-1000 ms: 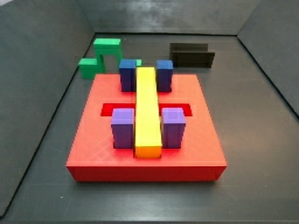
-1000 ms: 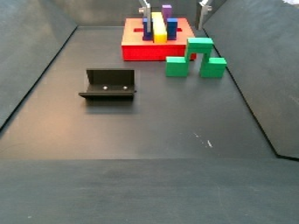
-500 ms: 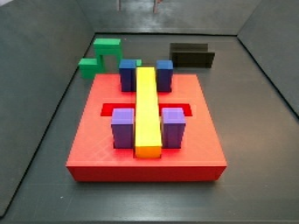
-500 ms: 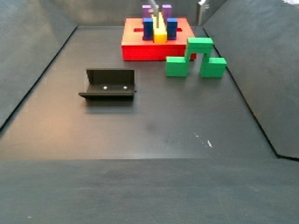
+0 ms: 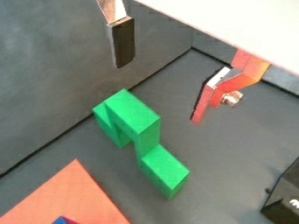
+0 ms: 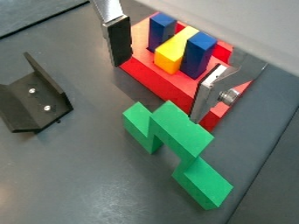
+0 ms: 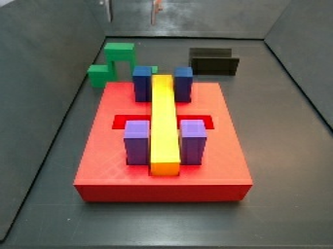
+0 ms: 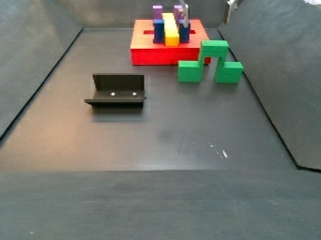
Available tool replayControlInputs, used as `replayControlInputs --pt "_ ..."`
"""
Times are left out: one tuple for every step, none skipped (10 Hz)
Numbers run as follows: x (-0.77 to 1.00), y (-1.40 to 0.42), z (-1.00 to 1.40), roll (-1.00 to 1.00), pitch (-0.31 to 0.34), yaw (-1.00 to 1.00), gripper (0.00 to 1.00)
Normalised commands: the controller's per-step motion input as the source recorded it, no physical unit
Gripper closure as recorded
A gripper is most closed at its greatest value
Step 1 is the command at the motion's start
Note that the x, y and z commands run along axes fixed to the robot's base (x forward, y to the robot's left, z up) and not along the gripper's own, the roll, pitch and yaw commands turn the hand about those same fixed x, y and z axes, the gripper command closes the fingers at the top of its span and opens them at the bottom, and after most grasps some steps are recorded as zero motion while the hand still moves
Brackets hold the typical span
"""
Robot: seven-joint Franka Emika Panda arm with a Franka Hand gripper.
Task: Pick up the green object. Move up. Move to above the board. Insert the green object.
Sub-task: Pick up the green object.
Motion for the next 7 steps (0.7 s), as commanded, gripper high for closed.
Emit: replayControlInputs --pt "-0.11 -0.03 -0.33 0.00 -0.114 0.00 0.00" --pt "-0.05 -0.02 -0.26 0.01 -0.054 0.00 0.00" --pt "-0.10 -0.01 -0.25 0.06 -0.023 0.00 0.00" --pt "-0.33 0.00 -0.29 0.09 -0.030 0.00 0.00" --pt "-0.34 0.00 -0.29 0.11 -0.027 -0.07 0.00" --pt "-0.21 0.00 -0.27 0.09 -0.027 -0.03 0.00" --pt "-0.24 -0.01 -0.21 0.07 -0.034 -0.02 0.00"
